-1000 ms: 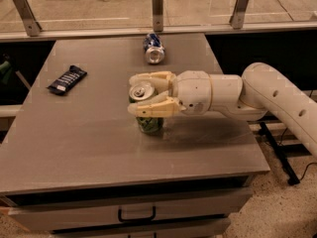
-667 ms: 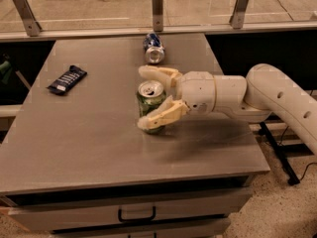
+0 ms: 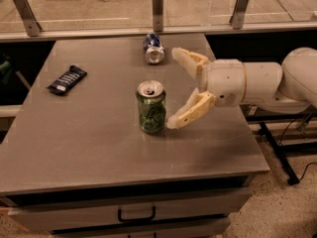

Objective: Place green can upright

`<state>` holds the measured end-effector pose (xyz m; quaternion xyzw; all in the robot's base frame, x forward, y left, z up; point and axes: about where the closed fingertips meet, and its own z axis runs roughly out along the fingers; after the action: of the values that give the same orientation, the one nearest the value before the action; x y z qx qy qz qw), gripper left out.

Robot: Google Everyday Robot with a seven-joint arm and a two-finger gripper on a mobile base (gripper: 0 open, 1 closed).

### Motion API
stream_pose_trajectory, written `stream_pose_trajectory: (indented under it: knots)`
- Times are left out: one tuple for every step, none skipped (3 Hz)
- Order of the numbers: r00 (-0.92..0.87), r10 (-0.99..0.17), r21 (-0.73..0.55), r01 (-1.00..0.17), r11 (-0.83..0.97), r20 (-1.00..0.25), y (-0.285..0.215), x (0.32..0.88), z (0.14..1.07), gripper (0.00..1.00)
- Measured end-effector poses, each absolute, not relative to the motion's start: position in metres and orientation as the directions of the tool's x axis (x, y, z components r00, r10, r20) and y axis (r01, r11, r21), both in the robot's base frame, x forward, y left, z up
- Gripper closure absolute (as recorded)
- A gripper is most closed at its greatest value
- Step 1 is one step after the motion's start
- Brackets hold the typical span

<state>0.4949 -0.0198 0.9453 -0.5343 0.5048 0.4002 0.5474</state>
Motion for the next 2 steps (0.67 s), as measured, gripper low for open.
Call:
stream_pose_trajectory:
  knots:
    - [0.213, -0.277, -0.27, -0.945, 0.185, -0.937, -0.076, 0.495, 0.996, 0.0]
    - [0.268, -0.464, -0.438, -0.845, 0.309, -0.844, -0.139, 0.492, 1.081, 0.0]
